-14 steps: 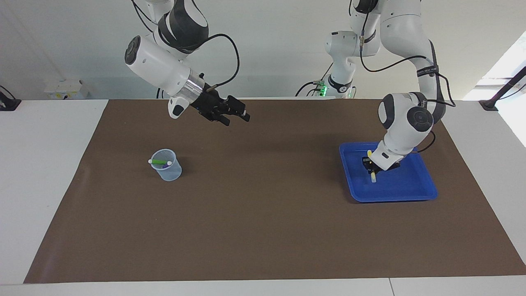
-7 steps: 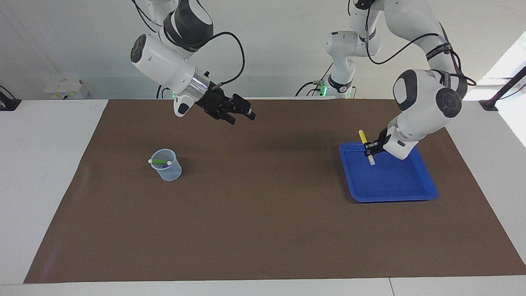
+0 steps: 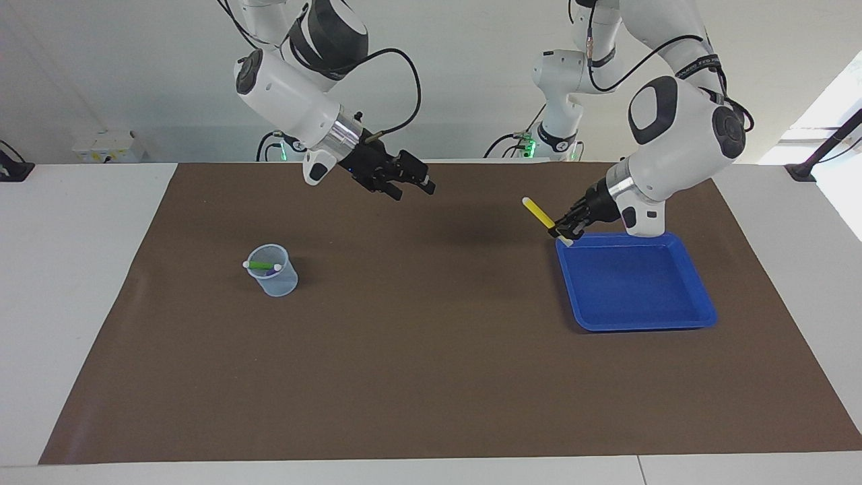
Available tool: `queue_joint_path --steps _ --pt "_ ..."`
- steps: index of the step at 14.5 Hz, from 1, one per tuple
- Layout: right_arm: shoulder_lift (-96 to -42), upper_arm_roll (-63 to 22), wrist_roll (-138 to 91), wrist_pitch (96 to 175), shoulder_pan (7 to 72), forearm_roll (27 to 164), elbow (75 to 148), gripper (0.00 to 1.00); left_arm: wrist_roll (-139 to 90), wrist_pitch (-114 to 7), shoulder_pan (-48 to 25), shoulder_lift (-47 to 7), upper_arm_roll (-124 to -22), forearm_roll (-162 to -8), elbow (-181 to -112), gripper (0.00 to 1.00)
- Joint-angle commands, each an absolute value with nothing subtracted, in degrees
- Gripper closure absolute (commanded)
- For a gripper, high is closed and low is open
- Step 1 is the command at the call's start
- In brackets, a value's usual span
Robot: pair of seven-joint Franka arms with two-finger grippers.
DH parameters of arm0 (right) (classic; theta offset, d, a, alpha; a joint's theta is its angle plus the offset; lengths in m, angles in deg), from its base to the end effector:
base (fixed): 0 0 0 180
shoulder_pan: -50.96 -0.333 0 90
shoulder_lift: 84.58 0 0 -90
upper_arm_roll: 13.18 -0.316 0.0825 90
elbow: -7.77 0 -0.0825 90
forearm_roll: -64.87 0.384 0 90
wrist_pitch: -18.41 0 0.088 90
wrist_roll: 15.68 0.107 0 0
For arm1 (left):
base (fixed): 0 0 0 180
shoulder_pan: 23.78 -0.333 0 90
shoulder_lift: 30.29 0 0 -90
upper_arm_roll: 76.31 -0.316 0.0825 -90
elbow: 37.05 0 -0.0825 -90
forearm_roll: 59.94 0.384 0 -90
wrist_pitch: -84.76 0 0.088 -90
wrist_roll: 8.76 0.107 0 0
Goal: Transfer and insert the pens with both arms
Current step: 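Lift the yellow pen with the left gripper toward the right gripper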
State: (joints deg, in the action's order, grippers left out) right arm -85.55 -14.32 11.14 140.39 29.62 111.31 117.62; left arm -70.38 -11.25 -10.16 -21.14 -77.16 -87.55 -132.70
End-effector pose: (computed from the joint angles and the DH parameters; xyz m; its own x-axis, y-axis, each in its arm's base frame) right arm 0.5251 0.2520 0.5329 0.9113 -0.3301 -0.2459 -0.4082 -0.6473 -0.6437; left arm 0.5726 -0.1765 0.5049 0.5329 0.7033 -0.4704 0.8164 -0.5735 0.0675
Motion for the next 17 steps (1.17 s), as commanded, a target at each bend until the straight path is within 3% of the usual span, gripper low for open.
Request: queue_joint_path --steps 1,7,8,11,13,17 --pt "-85.8 -14.5 14.5 146.2 26.5 113.7 118.8 0.0 -80.1 -14.5 -7.2 -23.0 -77.7 -90.5 -134.6 1.0" --pt "-85.8 -14.5 16.1 148.5 22.6 113.7 118.9 0.0 -91.5 -20.0 -3.0 -24.9 -77.7 -97.9 -138.8 1.0" --pt "-85.8 -14.5 15.2 148.5 22.1 113.6 118.9 0.02 -92.3 -20.0 -2.5 -25.0 -77.7 -98.3 -139.0 1.0" --pt "-85.7 -14.5 13.6 148.8 22.0 113.0 119.1 0.26 -94.1 -20.0 -2.2 -25.5 -77.7 -100.3 -139.6 1.0" --pt "-85.6 -14.6 13.6 151.2 21.5 112.9 119.3 0.36 -95.1 -20.1 -2.2 -26.6 -77.7 -101.7 -140.9 1.0" --pt "-84.4 -14.6 12.2 155.1 19.9 112.9 119.6 0.38 -96.6 -21.5 -2.1 -28.5 -77.7 -103.4 -142.7 1.0"
